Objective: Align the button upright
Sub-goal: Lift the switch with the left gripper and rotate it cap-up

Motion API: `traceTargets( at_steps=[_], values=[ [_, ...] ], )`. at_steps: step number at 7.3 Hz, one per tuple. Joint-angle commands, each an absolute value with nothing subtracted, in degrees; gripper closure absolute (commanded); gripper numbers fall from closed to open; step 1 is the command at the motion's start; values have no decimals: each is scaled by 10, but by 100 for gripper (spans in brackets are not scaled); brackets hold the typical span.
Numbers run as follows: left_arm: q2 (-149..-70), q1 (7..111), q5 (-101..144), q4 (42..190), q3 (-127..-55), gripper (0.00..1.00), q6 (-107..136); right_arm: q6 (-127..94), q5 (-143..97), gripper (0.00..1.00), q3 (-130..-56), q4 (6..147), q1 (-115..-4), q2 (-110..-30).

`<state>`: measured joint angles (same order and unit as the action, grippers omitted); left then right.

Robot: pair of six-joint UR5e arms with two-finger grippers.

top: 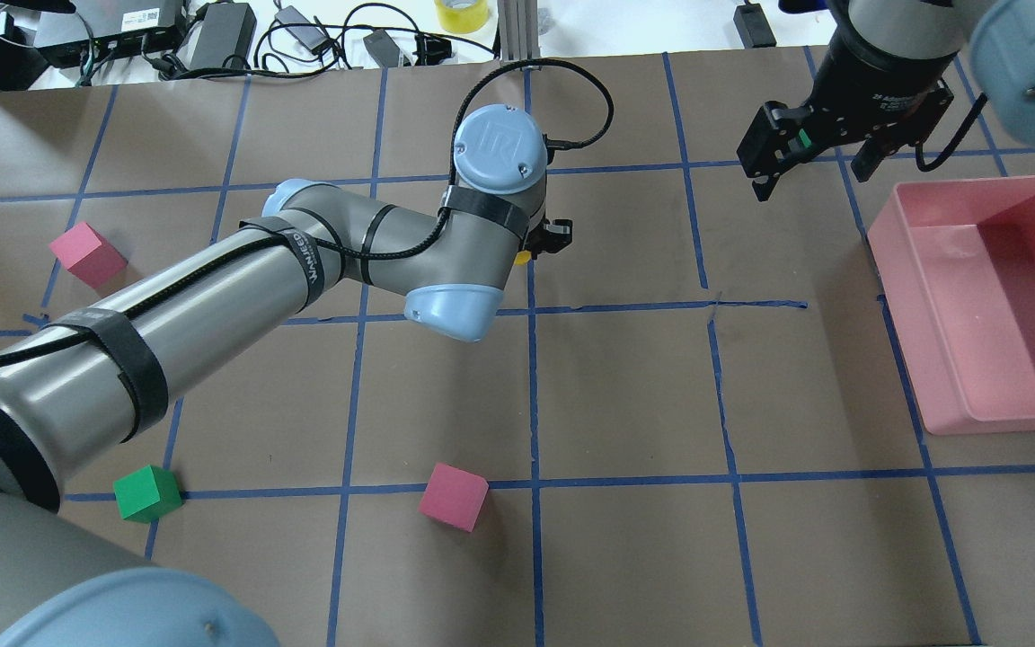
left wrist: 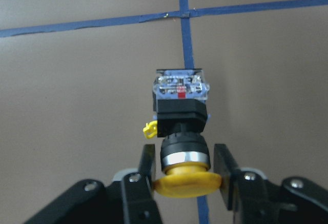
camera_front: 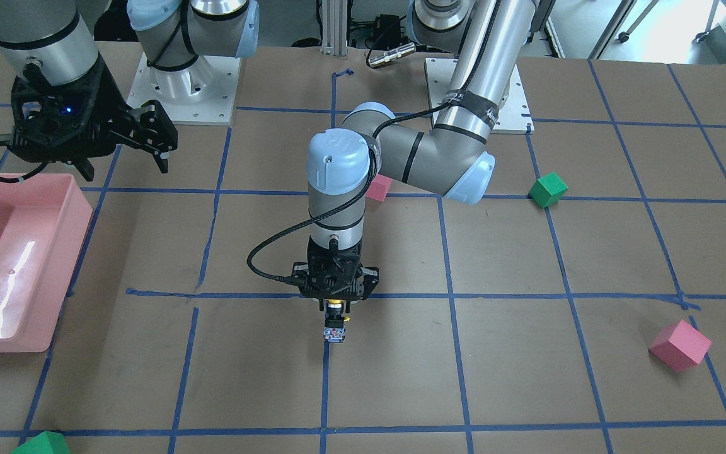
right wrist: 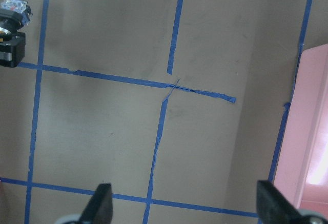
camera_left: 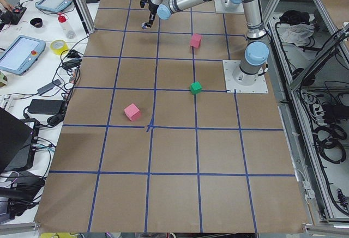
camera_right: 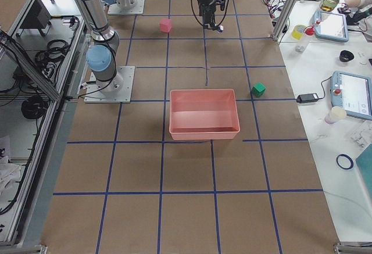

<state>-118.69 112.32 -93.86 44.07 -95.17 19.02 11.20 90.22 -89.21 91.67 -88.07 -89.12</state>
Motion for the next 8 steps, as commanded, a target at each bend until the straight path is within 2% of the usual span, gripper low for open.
traceTargets(
  at_steps=[1, 3, 6, 8],
  values=[
    [-1173, 1121, -881, 561, -934, 71, 246, 112, 903, 0, -893, 917, -881, -891],
    [-1186, 1120, -841, 693, -871, 74, 260, 112, 903, 0, -892, 917, -880, -891],
    [-1225, 1075, -772, 776, -832, 76, 260, 112, 904, 0, -893, 918, -881, -891],
    [-1264, 1071, -743, 878, -750, 78, 284, 112, 907, 0, -893, 917, -880, -891]
  ],
)
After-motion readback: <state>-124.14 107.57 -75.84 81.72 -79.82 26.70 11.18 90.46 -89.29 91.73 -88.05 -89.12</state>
